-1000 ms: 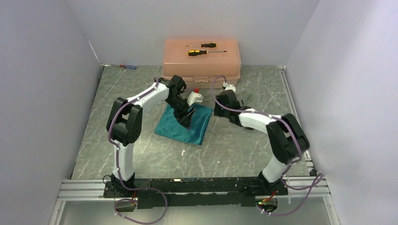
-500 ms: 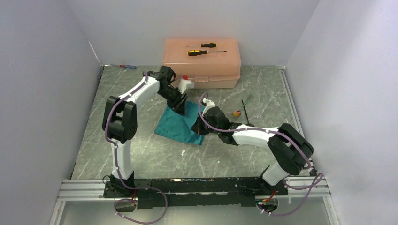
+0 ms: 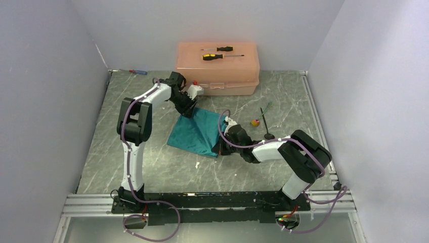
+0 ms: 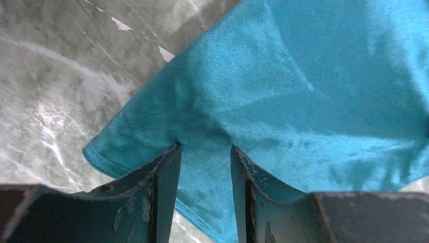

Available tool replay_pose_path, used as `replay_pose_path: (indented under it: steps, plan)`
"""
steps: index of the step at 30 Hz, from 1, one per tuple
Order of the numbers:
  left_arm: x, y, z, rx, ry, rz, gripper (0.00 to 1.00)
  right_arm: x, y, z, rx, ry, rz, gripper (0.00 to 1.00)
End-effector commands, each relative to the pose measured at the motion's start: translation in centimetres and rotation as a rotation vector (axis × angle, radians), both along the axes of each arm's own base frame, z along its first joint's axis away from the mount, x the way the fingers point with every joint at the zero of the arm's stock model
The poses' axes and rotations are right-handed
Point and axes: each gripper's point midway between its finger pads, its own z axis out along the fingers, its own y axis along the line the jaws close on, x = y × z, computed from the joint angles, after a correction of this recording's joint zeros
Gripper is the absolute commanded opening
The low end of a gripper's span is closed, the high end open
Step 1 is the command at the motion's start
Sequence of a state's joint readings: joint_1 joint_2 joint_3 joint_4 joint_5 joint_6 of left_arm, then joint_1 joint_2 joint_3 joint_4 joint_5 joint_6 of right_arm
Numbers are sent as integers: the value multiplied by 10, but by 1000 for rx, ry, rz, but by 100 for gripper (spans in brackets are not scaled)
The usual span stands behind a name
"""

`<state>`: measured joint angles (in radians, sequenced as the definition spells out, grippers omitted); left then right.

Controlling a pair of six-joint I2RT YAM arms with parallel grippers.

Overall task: Fold the napkin into a case and place the utensils inside
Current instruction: Smooth out the lower triangle-folded napkin at the center of the board.

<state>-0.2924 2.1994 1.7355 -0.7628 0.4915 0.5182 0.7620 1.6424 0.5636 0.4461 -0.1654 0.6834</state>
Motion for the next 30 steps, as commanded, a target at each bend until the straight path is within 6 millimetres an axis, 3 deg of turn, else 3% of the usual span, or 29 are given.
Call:
replay_pose_path:
  steps: [1,3,8,10,13,18,21,27,30]
  plan:
    - [25,-3,1,14,-99,-21,46,3,-1,13,38,-30,12,0]
    - [25,-1,-4,26,-96,-22,45,4,-1,19,40,-38,24,0]
    - [21,2,-4,39,-95,-27,44,-2,3,43,84,-59,89,17]
    - [18,-1,11,13,-89,-29,45,1,1,53,84,-79,89,25]
    - [14,-7,39,-51,-90,-21,51,23,-11,74,71,-129,4,42]
    - [11,-11,77,-99,-115,-16,69,51,-31,90,-4,-178,-143,53]
    - [11,-11,88,-110,-135,-25,72,45,-35,80,-68,-144,-189,56]
    - [26,-14,75,-95,-174,-48,71,9,-27,44,-132,-45,-203,52]
    - [36,-22,72,-114,-222,-60,71,-5,-25,35,-127,-8,-206,54]
